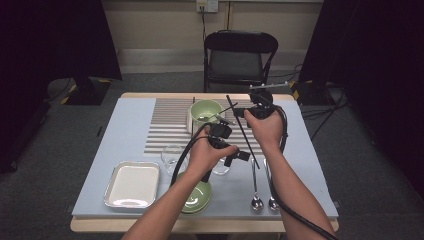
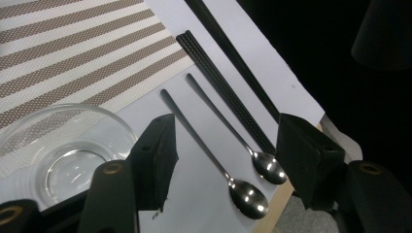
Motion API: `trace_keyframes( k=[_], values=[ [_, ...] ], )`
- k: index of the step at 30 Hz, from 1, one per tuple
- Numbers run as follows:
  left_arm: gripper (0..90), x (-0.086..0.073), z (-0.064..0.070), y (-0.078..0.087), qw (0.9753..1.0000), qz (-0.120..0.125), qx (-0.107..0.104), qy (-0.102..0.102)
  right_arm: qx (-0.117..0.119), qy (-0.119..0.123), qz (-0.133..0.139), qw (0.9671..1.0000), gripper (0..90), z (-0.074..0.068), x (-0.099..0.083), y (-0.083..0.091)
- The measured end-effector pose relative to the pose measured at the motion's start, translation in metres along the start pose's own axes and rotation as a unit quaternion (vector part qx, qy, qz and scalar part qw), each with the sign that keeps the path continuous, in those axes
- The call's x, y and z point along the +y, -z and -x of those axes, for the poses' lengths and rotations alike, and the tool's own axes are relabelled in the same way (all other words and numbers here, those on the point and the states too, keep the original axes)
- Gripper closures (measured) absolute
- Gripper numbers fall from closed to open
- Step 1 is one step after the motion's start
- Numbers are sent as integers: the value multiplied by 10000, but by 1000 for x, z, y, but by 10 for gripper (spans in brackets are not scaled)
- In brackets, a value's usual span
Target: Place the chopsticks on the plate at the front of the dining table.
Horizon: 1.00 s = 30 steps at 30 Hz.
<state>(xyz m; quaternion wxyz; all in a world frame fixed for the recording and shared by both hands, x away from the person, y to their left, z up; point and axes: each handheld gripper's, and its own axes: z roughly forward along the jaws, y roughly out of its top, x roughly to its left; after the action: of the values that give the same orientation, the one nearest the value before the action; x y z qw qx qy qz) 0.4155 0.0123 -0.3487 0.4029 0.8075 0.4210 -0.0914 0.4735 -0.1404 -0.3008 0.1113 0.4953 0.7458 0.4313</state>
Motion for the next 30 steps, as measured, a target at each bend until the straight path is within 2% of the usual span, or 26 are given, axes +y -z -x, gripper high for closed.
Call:
trace_keyframes(
  k=[6, 7, 11, 14, 16, 23, 28, 29, 30],
  values=[
    [469, 1, 0, -2, 9999, 7, -99, 54, -18, -44, 8, 10000, 866, 1, -1, -2],
    [470, 1, 1, -2, 9998, 50, -109, 133, 2, -49, 11, 10000, 866, 2, -2, -2],
    [514, 0, 1, -5, 9996, 88, -139, 226, -18, -70, -5, 10000, 866, 0, -3, -4],
    [562, 0, 3, -7, 9989, 112, -233, 385, -8, -72, -3, 10000, 866, -1, -3, -5],
    [591, 0, 2, -8, 9989, 110, -184, 412, 14, -78, 3, 10000, 866, -3, -2, -5],
    [684, -2, 1, -13, 9972, 165, -401, 612, 17, -64, 65, 10000, 866, -7, 0, -4],
    [747, -3, 1, -14, 9957, 216, -480, 764, 31, -77, 71, 9999, 866, -8, 0, -5],
    [751, -3, 0, -14, 9959, 187, -494, 729, 21, -90, 80, 9999, 866, -8, 0, -5],
    [754, -3, 0, -14, 9948, 180, -550, 843, 37, -121, 86, 9999, 865, -8, 0, -5]
  ],
)
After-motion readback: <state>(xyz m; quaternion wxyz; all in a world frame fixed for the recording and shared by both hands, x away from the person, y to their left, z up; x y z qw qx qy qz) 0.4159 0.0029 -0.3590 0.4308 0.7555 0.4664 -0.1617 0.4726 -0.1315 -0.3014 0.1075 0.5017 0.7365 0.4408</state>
